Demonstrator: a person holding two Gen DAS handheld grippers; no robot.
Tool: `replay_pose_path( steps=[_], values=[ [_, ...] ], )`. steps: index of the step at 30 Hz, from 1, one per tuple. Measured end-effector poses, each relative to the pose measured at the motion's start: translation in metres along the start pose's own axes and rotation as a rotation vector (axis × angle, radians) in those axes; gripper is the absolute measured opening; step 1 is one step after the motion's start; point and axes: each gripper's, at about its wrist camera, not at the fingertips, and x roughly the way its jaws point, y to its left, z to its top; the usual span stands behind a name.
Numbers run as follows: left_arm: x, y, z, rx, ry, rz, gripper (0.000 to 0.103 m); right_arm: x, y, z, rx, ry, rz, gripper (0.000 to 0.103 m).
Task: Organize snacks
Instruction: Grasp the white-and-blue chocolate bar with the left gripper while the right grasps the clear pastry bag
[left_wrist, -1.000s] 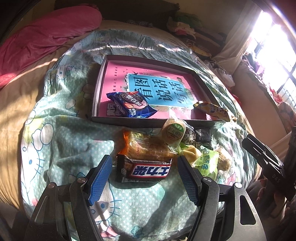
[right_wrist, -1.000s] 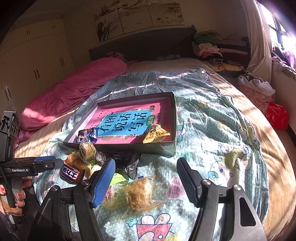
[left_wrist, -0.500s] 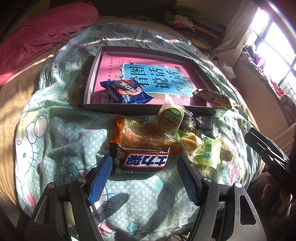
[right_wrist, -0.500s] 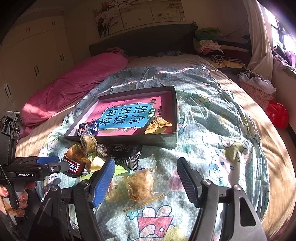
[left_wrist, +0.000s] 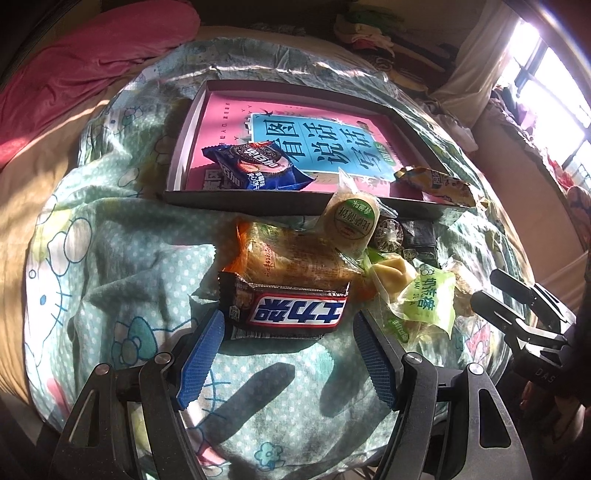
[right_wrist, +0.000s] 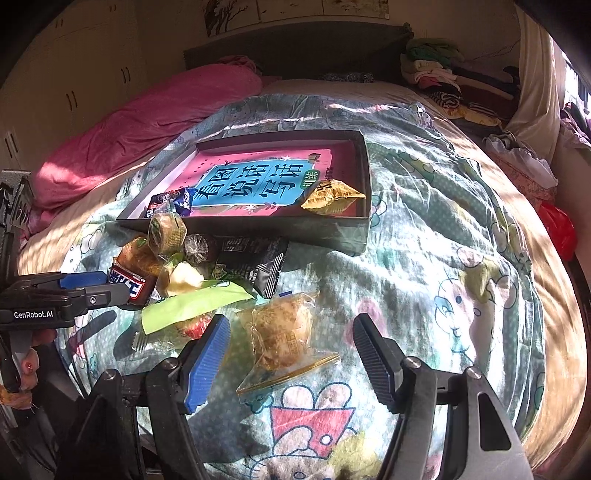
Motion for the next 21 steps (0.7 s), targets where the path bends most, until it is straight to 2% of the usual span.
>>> replay_pose_path(
  steps=[9,21],
  values=[
    [0.007,-0.001,-0.002,0.0,0.013,0.002,0.074,0.027,0.007,-0.006,-0.059,0.102,-0.061,0.069],
    [0.014,0.0,-0.001,-0.018,0.015,0.019,0.074,0.045,0.01,-0.002,-0.119,0.091,-0.074,0.069]
  ],
)
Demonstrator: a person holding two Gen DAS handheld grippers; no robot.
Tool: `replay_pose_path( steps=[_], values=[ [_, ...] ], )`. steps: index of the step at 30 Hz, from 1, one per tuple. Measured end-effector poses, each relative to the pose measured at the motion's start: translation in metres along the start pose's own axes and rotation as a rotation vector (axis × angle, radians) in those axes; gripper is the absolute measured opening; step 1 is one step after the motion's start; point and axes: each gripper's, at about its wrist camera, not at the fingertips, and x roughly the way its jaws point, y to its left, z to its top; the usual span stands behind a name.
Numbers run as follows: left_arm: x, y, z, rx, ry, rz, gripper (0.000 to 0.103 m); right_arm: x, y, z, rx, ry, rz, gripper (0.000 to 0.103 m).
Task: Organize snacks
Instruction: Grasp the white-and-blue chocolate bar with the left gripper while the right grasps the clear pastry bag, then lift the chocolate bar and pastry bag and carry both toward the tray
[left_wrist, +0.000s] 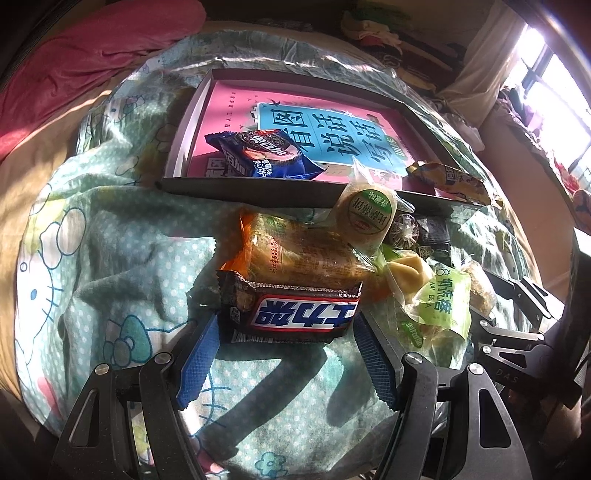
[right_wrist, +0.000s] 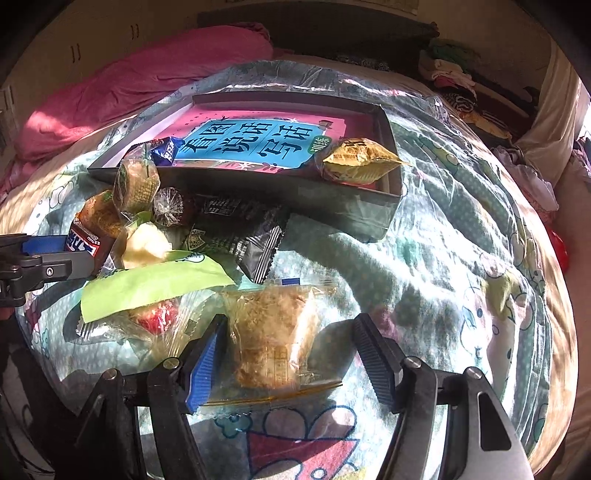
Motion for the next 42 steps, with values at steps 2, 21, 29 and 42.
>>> replay_pose_path(
  steps=[2,21,29,42],
  values=[
    [0.002,-0.001,0.0,-0.002,0.0,0.005,0.075,0.002,-0.001,0.002,0.003,-0.003,0.006,0.067],
    [0.01,-0.006,-0.001,-0.022,-0.007,0.065,0.077,-0.003,-0.023,0.006,0.109,-0.038,0.066,0.045],
    [0.008,0.005,0.0,-0.081,-0.009,0.04,0.067,-0.006,-0.027,0.007,0.14,-0.056,0.093,0.045],
    [-0.004,0.015,0.001,-0.13,-0.016,-0.001,0.059,-0.015,-0.04,0.008,0.214,-0.1,0.123,0.044]
  ],
)
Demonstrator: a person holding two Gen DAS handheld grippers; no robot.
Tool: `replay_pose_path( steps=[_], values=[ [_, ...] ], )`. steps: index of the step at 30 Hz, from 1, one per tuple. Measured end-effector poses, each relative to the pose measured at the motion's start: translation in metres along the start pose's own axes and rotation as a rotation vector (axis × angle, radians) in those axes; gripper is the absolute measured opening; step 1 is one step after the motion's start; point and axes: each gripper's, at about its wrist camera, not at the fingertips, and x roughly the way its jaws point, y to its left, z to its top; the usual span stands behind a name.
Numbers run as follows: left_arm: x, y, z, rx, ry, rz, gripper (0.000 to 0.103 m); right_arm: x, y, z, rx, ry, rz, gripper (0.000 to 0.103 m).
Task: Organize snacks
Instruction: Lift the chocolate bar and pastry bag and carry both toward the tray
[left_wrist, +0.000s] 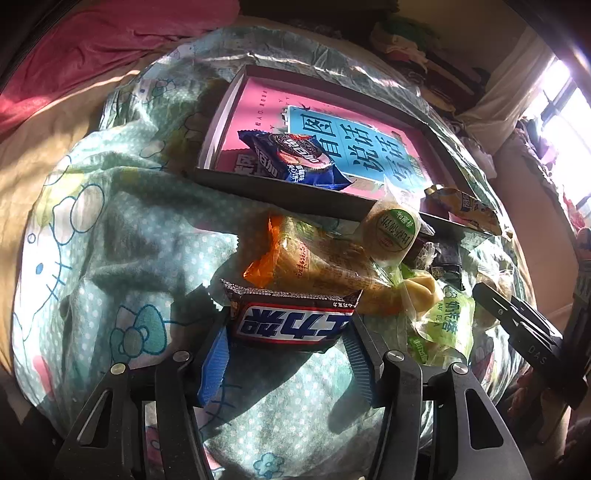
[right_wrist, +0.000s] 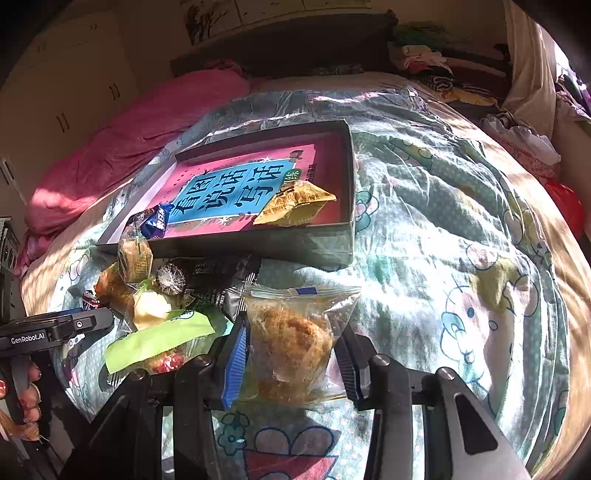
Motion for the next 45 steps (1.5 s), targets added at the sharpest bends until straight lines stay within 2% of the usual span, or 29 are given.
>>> replay_pose_path(
  steps=[12,23,36,45],
  values=[
    [-0.024,0.001,0.007,0.008,-0.082,0.003,0.059,-0.017,-0.008,0.005,0.042,-0.068,0.021,0.044],
    [-0.036,0.0,0.012,0.023,-0.149,-0.008,0.059,-0.026,0.0,0.013,-0.01,-0.124,0.009,0.044],
    [-0.04,0.007,0.018,-0.001,-0.186,-0.021,0.059,-0.027,-0.008,0.022,0.004,-0.154,0.008,0.044],
    [-0.043,0.003,0.024,0.02,-0.217,-0.004,0.059,-0.025,-0.01,0.027,0.01,-0.166,0.03,0.044]
  ],
)
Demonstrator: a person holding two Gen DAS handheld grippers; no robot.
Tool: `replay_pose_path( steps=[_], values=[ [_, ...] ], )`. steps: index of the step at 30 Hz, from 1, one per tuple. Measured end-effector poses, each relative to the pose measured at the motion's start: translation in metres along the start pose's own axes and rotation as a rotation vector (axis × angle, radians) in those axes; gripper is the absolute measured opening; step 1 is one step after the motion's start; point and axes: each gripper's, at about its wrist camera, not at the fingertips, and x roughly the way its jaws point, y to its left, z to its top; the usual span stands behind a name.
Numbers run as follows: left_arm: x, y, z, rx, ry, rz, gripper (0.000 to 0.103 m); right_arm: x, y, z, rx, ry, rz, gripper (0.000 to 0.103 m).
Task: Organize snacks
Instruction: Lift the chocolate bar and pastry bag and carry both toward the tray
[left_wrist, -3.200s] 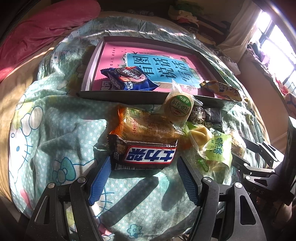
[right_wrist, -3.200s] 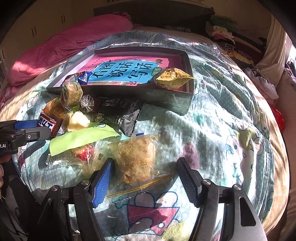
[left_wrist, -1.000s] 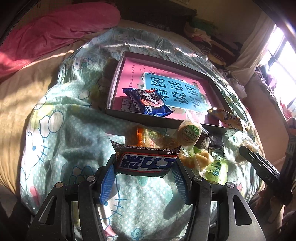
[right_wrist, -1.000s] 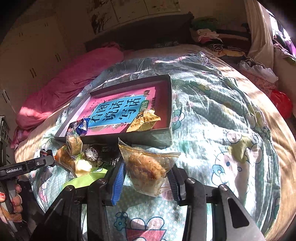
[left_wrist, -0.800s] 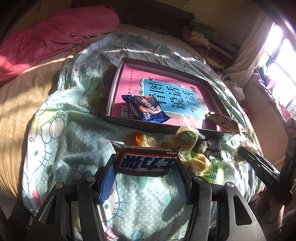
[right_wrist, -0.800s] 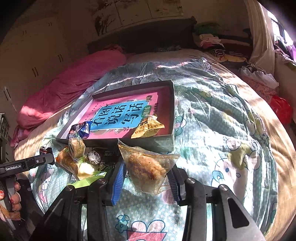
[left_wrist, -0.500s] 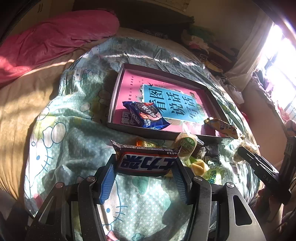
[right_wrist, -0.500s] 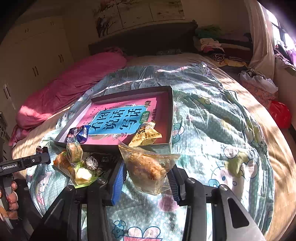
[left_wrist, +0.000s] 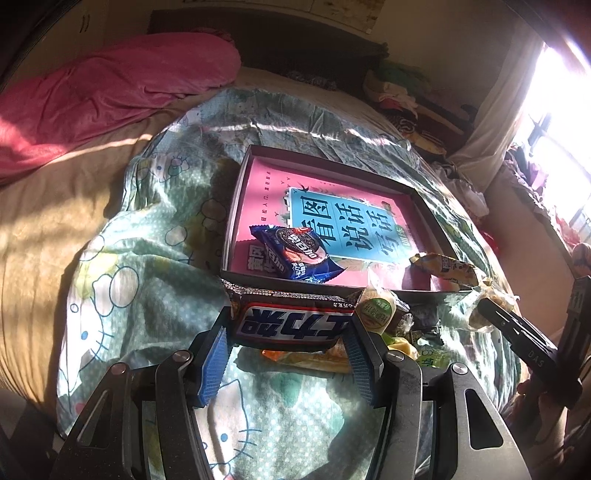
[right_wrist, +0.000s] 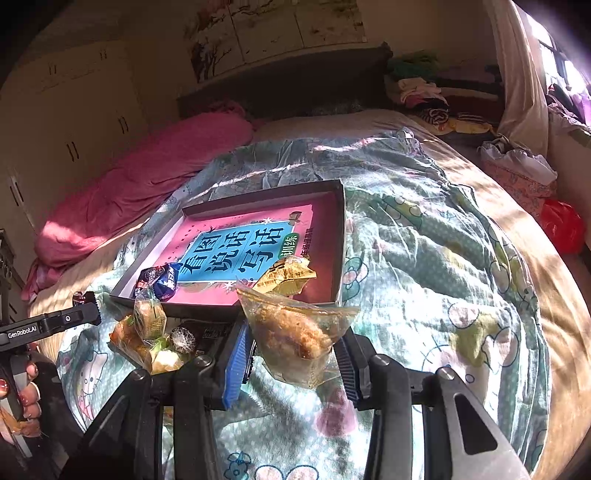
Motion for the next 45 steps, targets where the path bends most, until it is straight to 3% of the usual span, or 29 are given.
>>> replay_pose_path(
  steps=[45],
  values=[
    [0.058,-0.027,0.046,0.02,0.019,0.018,0.059,0.034,0.005,0.036,-0.027,-0.074,0.056,0.044]
  ],
)
